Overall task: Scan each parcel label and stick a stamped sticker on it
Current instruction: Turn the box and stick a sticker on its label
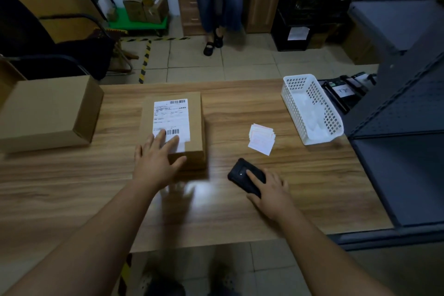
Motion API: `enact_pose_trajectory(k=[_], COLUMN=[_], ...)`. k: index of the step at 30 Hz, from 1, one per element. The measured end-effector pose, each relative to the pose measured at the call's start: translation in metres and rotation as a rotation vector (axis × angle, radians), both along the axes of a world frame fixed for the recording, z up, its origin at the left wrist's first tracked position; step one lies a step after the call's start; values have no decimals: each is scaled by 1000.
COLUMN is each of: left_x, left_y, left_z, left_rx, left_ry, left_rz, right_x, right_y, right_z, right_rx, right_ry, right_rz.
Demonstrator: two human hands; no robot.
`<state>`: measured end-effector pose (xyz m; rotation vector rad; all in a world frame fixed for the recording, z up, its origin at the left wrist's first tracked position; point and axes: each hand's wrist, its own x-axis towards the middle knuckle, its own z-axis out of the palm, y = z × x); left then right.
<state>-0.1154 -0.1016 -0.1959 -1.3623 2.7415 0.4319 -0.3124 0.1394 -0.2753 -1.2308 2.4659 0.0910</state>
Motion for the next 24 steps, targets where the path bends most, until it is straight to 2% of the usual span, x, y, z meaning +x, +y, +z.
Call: enact_pose_trajectory(k=[4, 8, 10, 13, 16, 18, 24], left_x=[-1, 11, 20, 33, 40, 41, 48], left_y=[4, 3, 1, -4, -12, -17, -28], left_z=[1, -2, -2, -4, -7, -7, -2], left_rx=[4, -36, -59, 24, 189, 234, 130], left_ry=[-13, 27, 58, 83, 179, 261, 251], left_rz=[-9, -23, 64, 215, 253, 240, 145], right_x=[-3, -6, -10, -18, -19, -12, 33], right_y=[-1, -3, -9, -30, -53, -66, -96], right_z=[1, 15, 30, 68, 127, 168, 246], right_rx=[-64, -201, -284, -403, -307, -212, -43], right_ry=[-21, -122, -146, -150, -173, -176, -201], right_rz=[3, -90, -130, -193, -167, -101, 13])
